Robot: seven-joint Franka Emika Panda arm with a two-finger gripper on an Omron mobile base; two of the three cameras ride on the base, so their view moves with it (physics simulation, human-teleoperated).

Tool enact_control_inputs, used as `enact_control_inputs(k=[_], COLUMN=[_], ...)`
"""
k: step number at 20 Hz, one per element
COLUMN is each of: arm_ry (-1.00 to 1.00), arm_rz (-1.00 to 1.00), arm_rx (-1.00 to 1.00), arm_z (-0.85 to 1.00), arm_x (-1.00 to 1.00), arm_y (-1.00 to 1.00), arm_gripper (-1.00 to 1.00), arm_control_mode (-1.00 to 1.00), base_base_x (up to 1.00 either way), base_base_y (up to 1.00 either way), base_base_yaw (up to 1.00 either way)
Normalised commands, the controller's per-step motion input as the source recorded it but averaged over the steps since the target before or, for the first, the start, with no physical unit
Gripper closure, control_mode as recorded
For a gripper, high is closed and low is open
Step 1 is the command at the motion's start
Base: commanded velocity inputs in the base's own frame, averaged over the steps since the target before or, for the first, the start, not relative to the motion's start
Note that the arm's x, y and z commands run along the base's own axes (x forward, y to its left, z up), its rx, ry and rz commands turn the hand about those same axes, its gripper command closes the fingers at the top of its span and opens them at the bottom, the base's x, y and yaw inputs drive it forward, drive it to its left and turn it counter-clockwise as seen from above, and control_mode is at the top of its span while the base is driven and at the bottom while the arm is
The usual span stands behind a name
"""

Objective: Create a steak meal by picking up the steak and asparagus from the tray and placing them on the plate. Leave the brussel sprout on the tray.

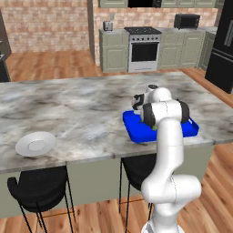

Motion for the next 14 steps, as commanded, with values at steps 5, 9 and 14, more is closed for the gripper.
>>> enact_control_inputs(k=[5,9,14], arm_ry=[-0.03,-0.10,-0.16], arm_rz=[-0.04,-0.08,-0.05], arm_rx=[0.00,0.00,0.00], arm_z=[-0.41,-0.01,0.55], arm_x=[-0.14,-0.57,-0.85], arm_y=[0.02,0.04,0.23], arm_gripper=[1.00,1.00,1.00], arm_control_mode=[-1.00,-1.00,-1.00], base_base_x=[0.00,0.00,0.00], base_base_y=[0.00,0.00,0.00], base_base_yaw=[0.00,0.00,0.00])
